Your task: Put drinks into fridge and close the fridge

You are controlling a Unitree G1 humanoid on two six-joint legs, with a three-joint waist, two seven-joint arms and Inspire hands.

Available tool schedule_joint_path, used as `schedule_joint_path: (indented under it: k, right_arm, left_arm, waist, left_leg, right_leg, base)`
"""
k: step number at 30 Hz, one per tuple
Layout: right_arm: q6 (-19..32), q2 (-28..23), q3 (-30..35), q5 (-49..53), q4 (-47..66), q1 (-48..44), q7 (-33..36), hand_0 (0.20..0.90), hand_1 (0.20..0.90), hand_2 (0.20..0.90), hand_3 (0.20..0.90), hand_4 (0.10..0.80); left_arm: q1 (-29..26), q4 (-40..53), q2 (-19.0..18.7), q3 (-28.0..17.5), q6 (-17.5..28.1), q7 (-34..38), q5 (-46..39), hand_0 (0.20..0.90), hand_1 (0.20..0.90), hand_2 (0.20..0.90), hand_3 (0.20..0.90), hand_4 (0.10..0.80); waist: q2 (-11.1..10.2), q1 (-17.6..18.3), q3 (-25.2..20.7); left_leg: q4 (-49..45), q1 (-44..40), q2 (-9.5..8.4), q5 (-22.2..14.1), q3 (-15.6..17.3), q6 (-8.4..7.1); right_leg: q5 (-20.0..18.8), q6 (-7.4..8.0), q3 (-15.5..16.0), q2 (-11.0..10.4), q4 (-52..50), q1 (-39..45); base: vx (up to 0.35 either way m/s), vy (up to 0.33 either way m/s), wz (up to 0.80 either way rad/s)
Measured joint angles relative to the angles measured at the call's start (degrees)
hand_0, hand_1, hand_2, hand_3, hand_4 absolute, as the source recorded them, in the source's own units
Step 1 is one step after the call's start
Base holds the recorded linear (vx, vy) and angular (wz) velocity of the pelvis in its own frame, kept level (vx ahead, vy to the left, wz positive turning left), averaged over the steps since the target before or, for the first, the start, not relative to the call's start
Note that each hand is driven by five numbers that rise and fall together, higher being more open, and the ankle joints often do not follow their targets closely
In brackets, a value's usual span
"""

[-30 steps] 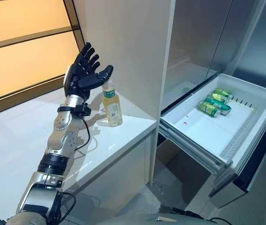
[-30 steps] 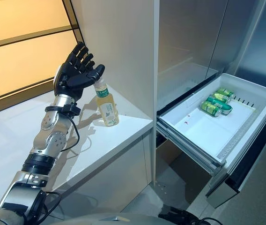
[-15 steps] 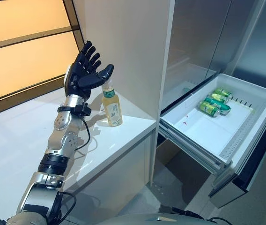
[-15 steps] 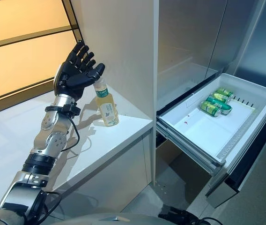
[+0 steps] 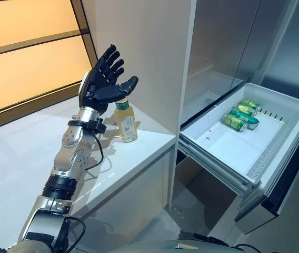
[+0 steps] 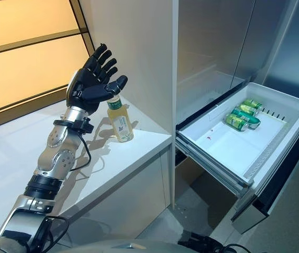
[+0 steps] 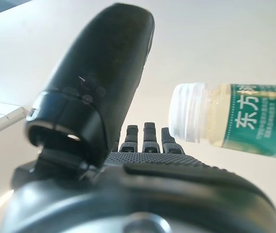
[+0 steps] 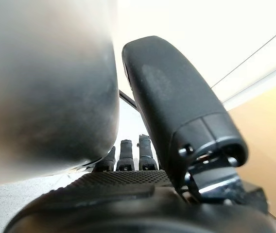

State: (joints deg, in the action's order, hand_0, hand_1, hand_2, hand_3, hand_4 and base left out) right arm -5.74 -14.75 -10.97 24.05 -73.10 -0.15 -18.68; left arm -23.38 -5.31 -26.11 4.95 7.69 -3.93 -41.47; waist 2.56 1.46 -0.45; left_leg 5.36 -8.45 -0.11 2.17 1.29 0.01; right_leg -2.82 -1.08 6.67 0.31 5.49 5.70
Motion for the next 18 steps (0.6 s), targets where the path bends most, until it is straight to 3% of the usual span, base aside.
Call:
schedule_joint_path:
  k: [12, 18]
  right_arm:
    - [0.0, -0.1, 0.0, 0.0, 0.0, 0.0, 0.0, 0.9, 0.9, 0.9, 0.9, 0.8]
    - [0.0, -0.1, 0.0, 0.0, 0.0, 0.1, 0.0, 0.9, 0.9, 0.9, 0.9, 0.8]
  left_arm:
    - [5.5, 0.0, 0.0, 0.4, 0.0, 2.2, 7.1, 0.9, 0.9, 0.9, 0.9, 0.8]
    - [5.6, -0.3, 0.0, 0.4, 0.0, 4.2, 9.5, 0.9, 0.9, 0.9, 0.9, 0.8]
  waist:
    - [0.1, -0.2, 0.1]
    - [0.2, -0.2, 0.1]
  left_leg:
    - [0.0, 0.0, 0.0, 0.0, 0.0, 0.0]
    - [0.0, -0.2, 0.0, 0.0, 0.0, 0.0]
  right_leg:
    - [0.0, 0.0, 0.0, 0.0, 0.0, 0.0]
    - [0.0, 0.0, 0.0, 0.0, 0.0, 0.2]
  base:
    - [0.0, 0.0, 0.0]
    - [0.0, 0.0, 0.0]
